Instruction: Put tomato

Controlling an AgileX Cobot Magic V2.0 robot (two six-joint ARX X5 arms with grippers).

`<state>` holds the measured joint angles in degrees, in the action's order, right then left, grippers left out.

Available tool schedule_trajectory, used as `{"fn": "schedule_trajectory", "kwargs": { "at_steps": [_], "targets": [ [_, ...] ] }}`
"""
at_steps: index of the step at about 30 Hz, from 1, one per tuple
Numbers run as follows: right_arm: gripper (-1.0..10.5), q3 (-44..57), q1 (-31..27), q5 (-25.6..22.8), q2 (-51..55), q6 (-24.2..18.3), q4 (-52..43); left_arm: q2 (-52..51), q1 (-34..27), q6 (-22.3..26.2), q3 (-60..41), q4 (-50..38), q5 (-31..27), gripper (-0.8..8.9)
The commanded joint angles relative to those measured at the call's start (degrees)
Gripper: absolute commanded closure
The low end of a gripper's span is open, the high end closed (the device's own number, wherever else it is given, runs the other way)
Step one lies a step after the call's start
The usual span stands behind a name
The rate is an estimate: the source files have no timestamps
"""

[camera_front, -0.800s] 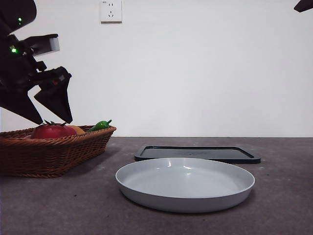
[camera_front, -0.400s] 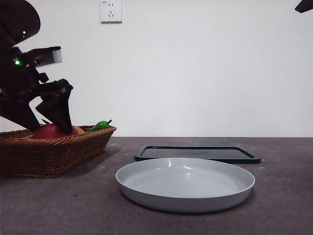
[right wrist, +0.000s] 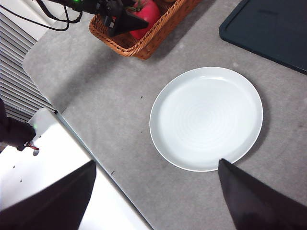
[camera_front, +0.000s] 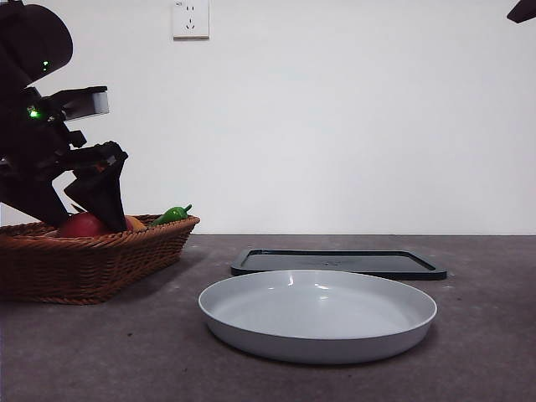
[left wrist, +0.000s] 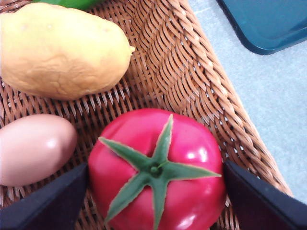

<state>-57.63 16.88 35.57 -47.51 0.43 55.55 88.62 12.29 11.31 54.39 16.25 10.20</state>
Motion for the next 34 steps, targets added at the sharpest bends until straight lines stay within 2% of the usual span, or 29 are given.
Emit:
{"fn": "schedule_trajectory", "kwargs": {
  "at_steps": [1,4,11,19,26,34],
  "targets": [
    [5.4,-1.1,0.3,0.0,-0.4,-0.4,-0.1,1.7,0.5,0.6,0.7,0.7,0.2,5.13],
    [5.4,-1.1,0.3,0.0,-0.4,-0.4,-0.1,1.7,0.5,0.1,0.7,0.8,0.2,5.68],
    [5.4,-1.1,0.3,0.0,-0.4,-0.4,-0.1,-0.5,0.5,-1.5,2.5,2.7,0.3,5.68],
    [5.4,-1.1,0.3,0.0,-0.4,-0.4,-0.1,-8.0,2.2,-2.0,7.9,7.4,1.6,5.67],
    [5.4,-1.1,0.3,0.0,-0.4,-0.4,-0.1,-14.6,8.7,-3.7,9.1,8.2,6.5,5.67],
    [5.4,-1.1,0.3,0.0,-0.4,-0.4,-0.1,-13.0,20.1,-4.1,9.1,7.7,6.6,5.67]
  ]
}}
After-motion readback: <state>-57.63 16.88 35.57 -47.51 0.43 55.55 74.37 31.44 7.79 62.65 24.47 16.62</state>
